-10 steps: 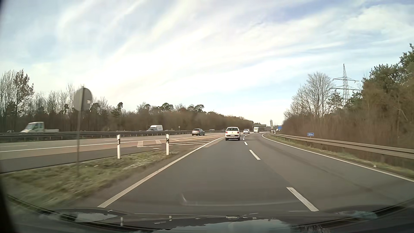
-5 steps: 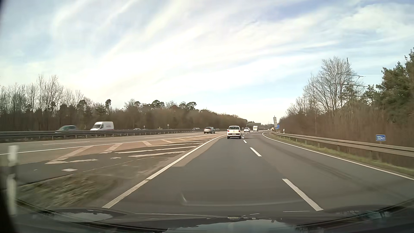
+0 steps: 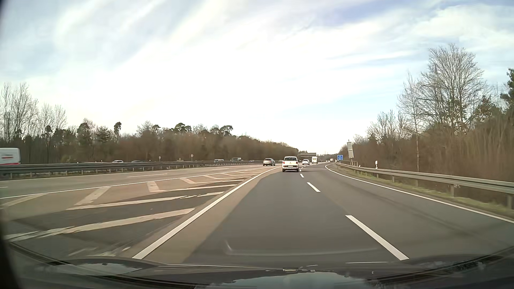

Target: Follow the waypoints while adhering to traffic rules and regulations

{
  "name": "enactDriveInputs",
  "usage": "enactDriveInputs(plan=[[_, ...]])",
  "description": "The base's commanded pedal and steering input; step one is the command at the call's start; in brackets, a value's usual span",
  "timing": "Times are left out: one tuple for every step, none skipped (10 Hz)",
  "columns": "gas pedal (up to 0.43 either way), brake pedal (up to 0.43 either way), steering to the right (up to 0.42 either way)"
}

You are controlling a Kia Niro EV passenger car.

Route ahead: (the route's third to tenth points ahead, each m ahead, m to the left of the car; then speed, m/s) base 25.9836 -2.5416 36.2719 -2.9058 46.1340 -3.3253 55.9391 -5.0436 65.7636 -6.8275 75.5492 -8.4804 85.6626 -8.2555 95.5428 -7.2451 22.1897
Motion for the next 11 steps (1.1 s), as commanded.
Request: enactDriveInputs(plan=[[0.157, 0.000, 0.015], [0.157, 0.000, 0.015], [0.157, 0.000, 0.015], [0.157, 0.000, 0.013], [0.157, 0.000, 0.009], [0.157, 0.000, 0.009], [0.157, 0.000, 0.009], [0.157, 0.000, 0.011], [0.157, 0.000, 0.011], [0.157, 0.000, 0.012], [0.157, 0.000, 0.012]])
